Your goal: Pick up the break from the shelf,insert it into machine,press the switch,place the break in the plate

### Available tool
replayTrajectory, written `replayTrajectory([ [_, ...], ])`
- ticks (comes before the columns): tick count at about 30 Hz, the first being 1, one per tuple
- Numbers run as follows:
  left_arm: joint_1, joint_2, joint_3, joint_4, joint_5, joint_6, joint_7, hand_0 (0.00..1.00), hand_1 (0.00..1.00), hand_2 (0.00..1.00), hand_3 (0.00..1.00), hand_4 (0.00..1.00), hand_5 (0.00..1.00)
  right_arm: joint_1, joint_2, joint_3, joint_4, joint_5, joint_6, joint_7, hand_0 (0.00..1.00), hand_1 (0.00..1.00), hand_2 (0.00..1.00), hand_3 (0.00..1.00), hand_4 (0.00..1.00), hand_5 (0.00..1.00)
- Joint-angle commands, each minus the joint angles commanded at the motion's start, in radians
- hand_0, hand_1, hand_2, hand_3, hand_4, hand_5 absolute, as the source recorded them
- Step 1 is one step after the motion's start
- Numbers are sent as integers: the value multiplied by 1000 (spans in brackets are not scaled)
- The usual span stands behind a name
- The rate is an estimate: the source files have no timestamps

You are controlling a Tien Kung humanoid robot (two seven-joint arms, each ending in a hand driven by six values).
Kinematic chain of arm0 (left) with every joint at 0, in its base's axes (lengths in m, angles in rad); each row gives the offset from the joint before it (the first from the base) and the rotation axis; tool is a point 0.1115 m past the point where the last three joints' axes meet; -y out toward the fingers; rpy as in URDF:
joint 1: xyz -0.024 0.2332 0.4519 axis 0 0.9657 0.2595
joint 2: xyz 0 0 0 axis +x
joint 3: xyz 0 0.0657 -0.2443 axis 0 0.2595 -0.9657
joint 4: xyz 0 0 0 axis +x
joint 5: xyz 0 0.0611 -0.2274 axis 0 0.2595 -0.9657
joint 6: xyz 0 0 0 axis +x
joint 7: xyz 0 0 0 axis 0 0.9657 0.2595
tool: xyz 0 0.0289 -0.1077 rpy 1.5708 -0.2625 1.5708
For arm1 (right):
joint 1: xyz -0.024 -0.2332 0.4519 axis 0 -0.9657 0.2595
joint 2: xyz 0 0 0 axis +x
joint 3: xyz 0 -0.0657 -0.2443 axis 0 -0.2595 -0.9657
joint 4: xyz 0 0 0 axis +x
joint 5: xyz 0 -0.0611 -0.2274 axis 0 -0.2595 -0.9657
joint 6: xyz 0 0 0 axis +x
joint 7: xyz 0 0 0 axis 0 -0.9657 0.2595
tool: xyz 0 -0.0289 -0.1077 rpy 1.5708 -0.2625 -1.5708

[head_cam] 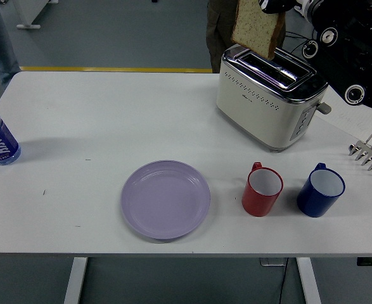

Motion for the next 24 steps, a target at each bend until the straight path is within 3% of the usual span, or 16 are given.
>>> replayTrajectory([
  [24,-4,-2,3,0,-8,1,-2,638,482,451,551,348,825,-48,-45,16,201,-2,15,-29,2,15,302,397,401,70],
])
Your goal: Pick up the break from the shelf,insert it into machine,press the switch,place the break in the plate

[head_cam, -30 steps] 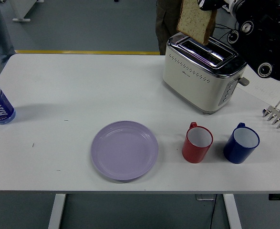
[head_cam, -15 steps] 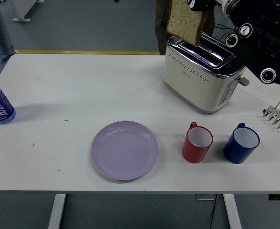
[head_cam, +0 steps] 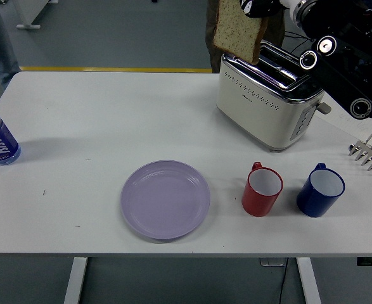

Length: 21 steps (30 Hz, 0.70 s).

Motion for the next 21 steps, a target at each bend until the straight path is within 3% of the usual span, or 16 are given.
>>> replayTrajectory([
  [21,0,-1,0,0,-2,0,0,638,482,452,552,347,828,-37,-24,11,143,-10,17,-23,2,11,300,395,407,70],
])
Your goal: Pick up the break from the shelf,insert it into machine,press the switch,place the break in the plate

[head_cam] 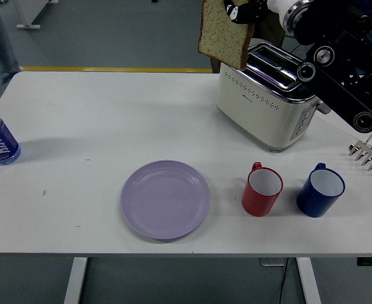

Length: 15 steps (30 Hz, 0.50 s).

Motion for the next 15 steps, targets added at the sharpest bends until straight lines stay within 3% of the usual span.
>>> replayTrajectory([
  [15,10,-2,-14,0,18,-2,4,638,481,452,552,347,824,-39,-28,9,112,16,16,-23,2,9,300,395,411,70],
])
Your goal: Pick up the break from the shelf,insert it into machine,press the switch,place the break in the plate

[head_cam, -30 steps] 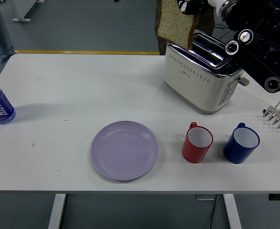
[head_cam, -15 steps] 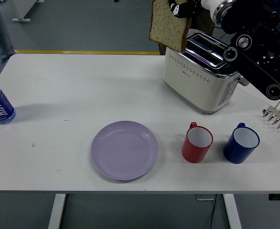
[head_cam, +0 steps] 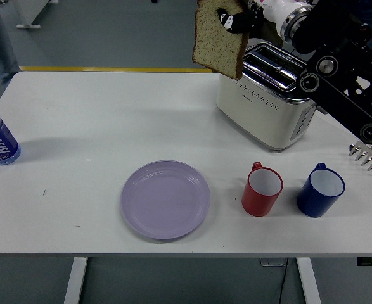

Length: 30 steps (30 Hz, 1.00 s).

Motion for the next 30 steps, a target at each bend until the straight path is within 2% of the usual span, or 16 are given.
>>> replayTrajectory([
  [30,-2,-2,6,0,-9,0,-2,638,482,452,552,347,826,-51,-31,-6,194,31,28,-39,2,5,299,392,417,76],
])
